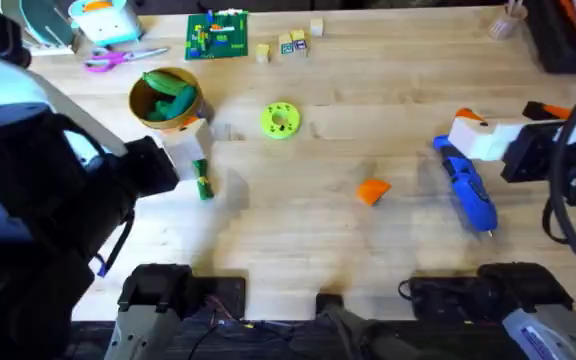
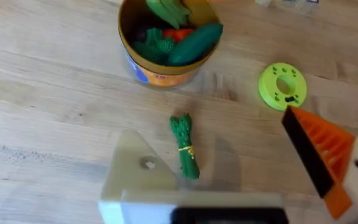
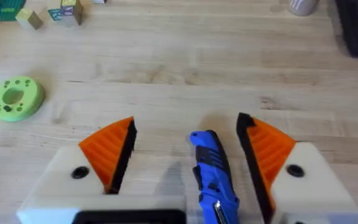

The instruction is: Pick up the gripper from the table and insert it into the empty holder that is missing its gripper. Then pick up a screw, insert it into the mounting hole, and use the screwdriver to tighten it. Finally, clean up the table by picking up the vegetable and placing it into the bucket.

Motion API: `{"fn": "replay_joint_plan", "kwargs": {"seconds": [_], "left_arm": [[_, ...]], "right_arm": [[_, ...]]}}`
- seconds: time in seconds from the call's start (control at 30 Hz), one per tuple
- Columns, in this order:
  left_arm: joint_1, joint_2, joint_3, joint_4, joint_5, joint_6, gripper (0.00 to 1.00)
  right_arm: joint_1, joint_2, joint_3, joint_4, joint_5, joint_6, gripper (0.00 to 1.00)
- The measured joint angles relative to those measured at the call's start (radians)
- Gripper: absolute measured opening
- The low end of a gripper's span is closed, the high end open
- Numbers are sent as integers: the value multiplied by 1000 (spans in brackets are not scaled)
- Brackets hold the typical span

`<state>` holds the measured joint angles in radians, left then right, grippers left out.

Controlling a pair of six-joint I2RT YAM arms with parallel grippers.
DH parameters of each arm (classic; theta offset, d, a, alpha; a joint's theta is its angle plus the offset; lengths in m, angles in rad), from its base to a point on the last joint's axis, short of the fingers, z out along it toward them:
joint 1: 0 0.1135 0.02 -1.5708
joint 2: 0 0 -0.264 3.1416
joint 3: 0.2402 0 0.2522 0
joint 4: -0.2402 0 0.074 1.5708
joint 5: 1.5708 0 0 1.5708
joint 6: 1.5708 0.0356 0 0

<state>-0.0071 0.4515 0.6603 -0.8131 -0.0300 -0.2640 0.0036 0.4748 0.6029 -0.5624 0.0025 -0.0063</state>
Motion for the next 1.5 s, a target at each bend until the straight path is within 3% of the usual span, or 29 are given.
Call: {"fn": "replay_joint_plan", "kwargs": {"seconds": [0.2,0.23,0.47,0.53,0.67,0.73,0.87,0.9,1.0,1.1,1.17,1.33,1.5], "left_arm": [[0,142,-53,38,8,-44,992],[0,267,-75,40,8,-71,992],[0,523,-78,60,15,-94,962],[0,568,-78,85,26,-100,724],[0,596,-78,137,38,-104,101],[0,595,-76,145,39,-103,9],[0,577,-69,144,65,-92,4],[-1,565,-61,143,84,-77,19],[-29,514,-16,144,153,-18,467],[-97,443,46,147,212,62,935],[-154,390,73,154,236,121,989],[-298,261,84,200,270,236,992],[-361,210,84,320,281,273,992]], "right_arm": [[0,0,0,11,0,0,992],[0,0,0,13,0,0,992],[0,0,0,13,0,1,992],[0,0,0,13,0,2,991],[0,0,0,13,0,2,991],[0,0,0,13,0,2,991],[0,0,0,13,0,2,991],[0,0,0,13,0,2,992],[0,0,0,13,0,3,991],[0,0,0,13,0,2,991],[0,0,0,12,0,2,991],[0,0,0,-30,0,3,991],[0,0,0,-100,0,3,991]]}}
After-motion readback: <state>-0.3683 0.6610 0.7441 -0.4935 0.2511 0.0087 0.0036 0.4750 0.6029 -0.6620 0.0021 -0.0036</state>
